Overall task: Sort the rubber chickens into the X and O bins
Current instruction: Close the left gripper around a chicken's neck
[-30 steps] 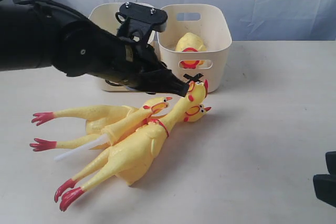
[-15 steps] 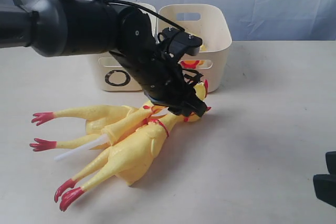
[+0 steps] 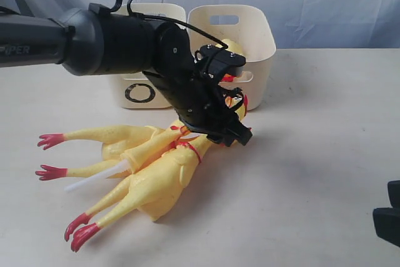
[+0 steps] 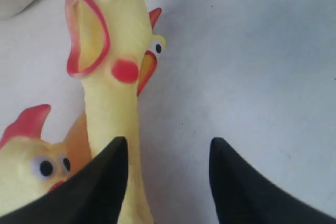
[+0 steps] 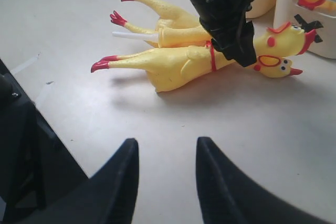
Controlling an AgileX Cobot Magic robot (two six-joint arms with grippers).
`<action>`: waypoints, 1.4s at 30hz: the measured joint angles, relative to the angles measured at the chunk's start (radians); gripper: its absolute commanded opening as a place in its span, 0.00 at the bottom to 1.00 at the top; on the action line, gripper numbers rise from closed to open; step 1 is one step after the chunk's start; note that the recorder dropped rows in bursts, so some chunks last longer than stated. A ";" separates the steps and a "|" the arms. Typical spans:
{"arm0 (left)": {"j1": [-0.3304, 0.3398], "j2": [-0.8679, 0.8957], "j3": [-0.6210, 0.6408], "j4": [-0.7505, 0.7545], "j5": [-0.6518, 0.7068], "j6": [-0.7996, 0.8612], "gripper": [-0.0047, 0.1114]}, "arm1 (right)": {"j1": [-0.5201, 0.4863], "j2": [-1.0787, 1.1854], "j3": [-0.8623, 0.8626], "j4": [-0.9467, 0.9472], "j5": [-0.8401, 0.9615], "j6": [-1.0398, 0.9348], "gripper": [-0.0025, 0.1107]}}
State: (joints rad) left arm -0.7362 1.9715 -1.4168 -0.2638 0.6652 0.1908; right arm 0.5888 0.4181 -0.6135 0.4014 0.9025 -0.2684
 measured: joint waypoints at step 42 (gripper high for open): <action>-0.001 0.070 -0.026 0.165 -0.036 -0.118 0.44 | 0.000 0.000 0.000 0.000 0.000 0.000 0.33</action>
State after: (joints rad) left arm -0.7377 2.0415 -1.4429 -0.0992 0.6289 0.0727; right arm 0.5888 0.4181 -0.6135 0.4014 0.9025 -0.2681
